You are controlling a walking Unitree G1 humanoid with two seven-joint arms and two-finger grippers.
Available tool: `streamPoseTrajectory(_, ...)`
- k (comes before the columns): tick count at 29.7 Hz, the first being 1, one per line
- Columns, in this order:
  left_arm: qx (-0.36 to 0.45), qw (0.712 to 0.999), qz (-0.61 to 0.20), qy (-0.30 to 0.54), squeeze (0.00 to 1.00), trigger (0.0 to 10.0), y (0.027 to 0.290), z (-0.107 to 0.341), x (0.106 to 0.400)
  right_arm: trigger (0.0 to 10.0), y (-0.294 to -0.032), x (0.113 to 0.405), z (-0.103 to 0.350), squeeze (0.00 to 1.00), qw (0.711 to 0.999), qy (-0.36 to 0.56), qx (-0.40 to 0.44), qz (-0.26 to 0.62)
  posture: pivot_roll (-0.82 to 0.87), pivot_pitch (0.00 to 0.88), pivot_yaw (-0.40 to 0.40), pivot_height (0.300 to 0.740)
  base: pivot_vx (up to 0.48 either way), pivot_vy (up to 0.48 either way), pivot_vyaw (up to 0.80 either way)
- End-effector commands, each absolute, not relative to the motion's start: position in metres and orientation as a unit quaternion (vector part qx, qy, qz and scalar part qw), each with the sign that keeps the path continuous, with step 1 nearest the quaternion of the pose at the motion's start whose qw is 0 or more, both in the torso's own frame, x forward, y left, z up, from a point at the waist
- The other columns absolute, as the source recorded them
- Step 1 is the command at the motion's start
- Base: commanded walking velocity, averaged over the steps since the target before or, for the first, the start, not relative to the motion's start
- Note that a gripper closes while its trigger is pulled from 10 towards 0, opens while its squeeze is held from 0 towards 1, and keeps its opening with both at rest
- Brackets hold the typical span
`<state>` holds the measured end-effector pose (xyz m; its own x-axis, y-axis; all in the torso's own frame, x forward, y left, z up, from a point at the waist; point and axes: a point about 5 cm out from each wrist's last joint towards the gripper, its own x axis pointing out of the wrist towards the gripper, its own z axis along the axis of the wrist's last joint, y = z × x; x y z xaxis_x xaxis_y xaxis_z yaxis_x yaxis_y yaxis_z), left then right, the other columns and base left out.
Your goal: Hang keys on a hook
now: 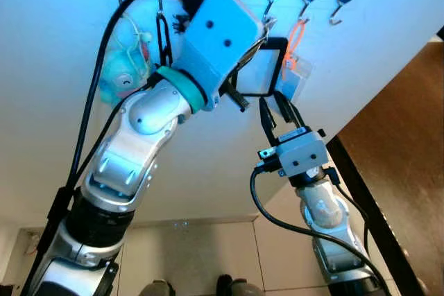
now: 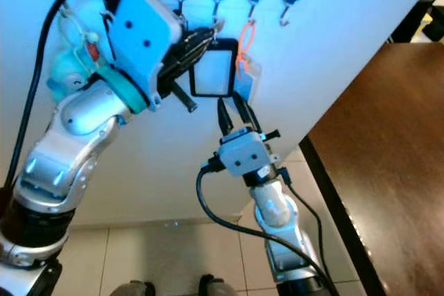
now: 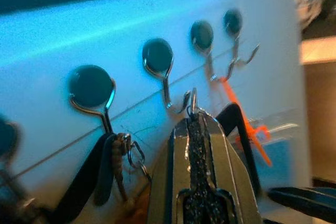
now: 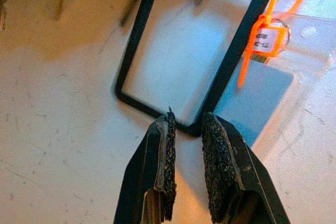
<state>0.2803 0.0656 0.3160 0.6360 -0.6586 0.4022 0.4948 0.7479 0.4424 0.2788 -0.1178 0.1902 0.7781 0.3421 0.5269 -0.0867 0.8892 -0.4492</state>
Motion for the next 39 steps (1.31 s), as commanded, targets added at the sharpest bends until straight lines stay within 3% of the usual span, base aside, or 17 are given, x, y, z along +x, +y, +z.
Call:
streamPoseTrajectory(1, 0.142, 0.883, -0.343, -0.288, 0.0, 10.0, 0.066, 0.319, 0.273, 10.0, -0.121, 0.278, 0.183, 0.0, 0.924, -0.3, -0.209, 0.114, 0.11, 0.095, 0.013, 0.74, 0.0, 0.0, 0.0)
streamPoseTrajectory(7, 0.143, 0.867, -0.377, -0.291, 0.0, 10.0, 0.074, 0.316, 0.257, 10.0, -0.122, 0.279, 0.182, 0.0, 0.925, -0.297, -0.209, 0.113, 0.11, 0.094, 0.009, 0.74, 0.0, 0.0, 0.0)
streamPoseTrajectory(20, 0.127, 0.876, -0.342, -0.314, 0.0, 10.0, 0.072, 0.331, 0.267, 10.0, -0.121, 0.279, 0.181, 0.0, 0.924, -0.296, -0.211, 0.115, 0.11, 0.097, 0.006, 0.74, 0.0, 0.0, 0.0)
streamPoseTrajectory(39, 0.095, 0.867, -0.378, -0.309, 0.0, 10.0, 0.044, 0.339, 0.275, 10.0, -0.121, 0.277, 0.178, 0.0, 0.927, -0.292, -0.208, 0.112, 0.11, 0.115, 0.021, 0.74, 0.0, 0.0, 0.0)
